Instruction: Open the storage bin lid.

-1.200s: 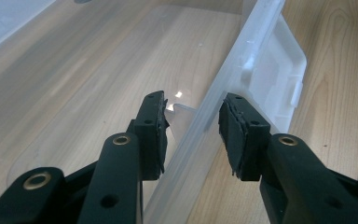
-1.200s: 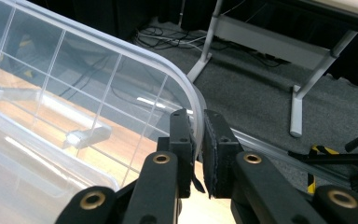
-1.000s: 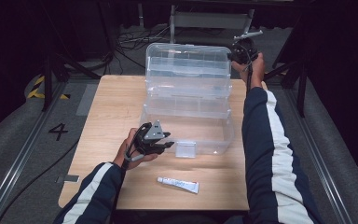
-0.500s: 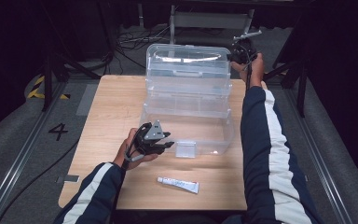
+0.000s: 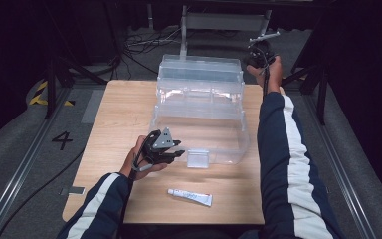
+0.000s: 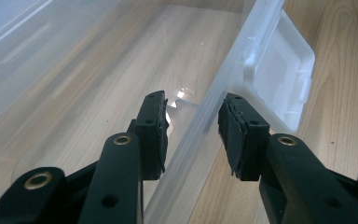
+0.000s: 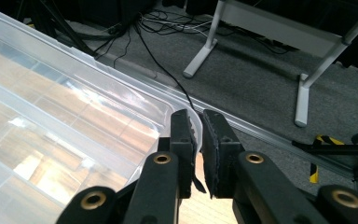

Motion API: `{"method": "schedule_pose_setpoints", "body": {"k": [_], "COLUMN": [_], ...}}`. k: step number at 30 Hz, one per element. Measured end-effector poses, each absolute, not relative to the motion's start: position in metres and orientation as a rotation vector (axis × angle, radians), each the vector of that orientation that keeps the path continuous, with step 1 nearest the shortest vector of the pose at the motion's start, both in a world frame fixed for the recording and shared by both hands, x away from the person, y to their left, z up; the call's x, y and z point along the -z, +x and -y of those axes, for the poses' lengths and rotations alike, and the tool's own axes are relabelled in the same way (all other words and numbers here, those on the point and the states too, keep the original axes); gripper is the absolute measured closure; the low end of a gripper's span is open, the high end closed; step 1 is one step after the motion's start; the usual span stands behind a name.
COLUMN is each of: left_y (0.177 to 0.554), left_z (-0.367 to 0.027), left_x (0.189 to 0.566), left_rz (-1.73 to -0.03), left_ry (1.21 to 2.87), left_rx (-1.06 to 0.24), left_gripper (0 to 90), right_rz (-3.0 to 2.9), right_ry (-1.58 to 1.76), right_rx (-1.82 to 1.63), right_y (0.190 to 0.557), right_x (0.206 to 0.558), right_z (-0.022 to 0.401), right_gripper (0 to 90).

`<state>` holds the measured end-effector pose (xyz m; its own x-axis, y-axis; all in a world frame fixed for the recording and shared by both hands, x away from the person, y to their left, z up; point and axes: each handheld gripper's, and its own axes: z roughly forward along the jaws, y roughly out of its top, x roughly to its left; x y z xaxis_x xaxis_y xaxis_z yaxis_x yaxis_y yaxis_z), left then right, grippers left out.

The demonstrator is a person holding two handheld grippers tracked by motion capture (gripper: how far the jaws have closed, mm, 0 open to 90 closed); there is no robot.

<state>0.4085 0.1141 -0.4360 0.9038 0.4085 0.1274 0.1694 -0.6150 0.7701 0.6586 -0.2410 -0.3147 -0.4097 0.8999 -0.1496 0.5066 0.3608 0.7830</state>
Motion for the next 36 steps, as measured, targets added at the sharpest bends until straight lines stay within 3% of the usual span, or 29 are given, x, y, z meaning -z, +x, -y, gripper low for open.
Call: {"method": "schedule_pose_setpoints", "body": {"k": [23,36], "left_y": [0.408,0.409], "left_z": [-0.114,-0.115], "left_x": [0.436,0.436], "left_rz": [-0.409,-0.399], "left_ry": [2.238,2.240], "left_rx": [-0.372,-0.370], "left_gripper": [62.1,62.5], "right_rz": [-2.054,-2.047], "right_ry": [1.194,1.133], "right_rx": [-0.894,-0.922], "right_y": [0.649,0.616], "right_x": [0.314,0.302], "right_z": [0.242,0.237], "right_gripper": [77.8,73.7]}}
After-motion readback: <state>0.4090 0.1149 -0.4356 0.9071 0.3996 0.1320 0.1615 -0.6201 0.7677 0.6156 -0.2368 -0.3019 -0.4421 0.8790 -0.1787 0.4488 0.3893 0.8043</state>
